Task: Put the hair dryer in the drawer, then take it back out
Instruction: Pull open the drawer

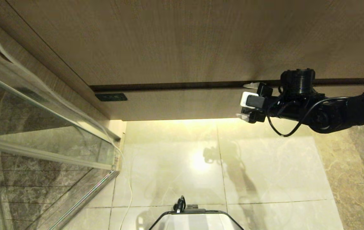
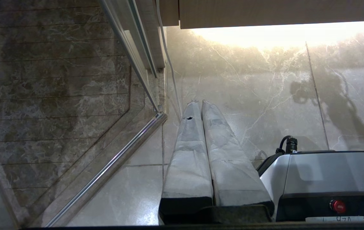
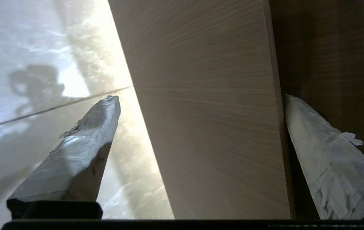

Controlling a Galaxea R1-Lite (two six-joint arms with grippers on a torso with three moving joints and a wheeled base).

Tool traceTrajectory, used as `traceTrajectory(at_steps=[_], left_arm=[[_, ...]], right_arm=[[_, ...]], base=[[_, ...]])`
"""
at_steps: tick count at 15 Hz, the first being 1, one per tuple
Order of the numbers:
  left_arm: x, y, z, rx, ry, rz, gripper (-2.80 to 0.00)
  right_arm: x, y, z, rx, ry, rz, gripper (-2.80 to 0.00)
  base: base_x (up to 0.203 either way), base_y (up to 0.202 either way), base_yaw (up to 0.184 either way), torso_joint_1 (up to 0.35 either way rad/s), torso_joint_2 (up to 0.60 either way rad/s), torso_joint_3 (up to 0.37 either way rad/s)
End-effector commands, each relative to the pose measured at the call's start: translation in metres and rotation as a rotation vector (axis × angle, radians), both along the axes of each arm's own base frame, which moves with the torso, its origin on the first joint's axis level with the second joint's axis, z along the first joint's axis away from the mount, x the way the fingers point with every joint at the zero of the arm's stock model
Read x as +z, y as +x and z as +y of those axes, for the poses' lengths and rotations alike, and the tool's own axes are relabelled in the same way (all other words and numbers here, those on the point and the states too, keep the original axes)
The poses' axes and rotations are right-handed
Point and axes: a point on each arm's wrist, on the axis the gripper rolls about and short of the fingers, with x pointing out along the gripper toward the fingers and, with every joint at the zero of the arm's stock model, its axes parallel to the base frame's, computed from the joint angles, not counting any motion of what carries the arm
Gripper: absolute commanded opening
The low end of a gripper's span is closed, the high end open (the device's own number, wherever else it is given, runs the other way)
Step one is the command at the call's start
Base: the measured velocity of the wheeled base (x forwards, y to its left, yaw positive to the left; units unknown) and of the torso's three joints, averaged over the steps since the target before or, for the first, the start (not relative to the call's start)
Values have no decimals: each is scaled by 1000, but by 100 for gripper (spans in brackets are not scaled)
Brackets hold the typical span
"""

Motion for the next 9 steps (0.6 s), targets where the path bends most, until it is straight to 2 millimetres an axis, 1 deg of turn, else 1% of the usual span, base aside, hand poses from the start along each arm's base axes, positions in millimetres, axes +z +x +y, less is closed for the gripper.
traceTrajectory(at_steps=[1,9], left_arm=[[0,0,0,0,0,1,-280],[0,0,0,0,0,0,-280]], right_arm=[[1,-3,-1,-6,-10,15,0],[0,-8,-4,-52,-28,60,0]], base=[[0,0,0,0,0,0],[0,0,0,0,0,0]])
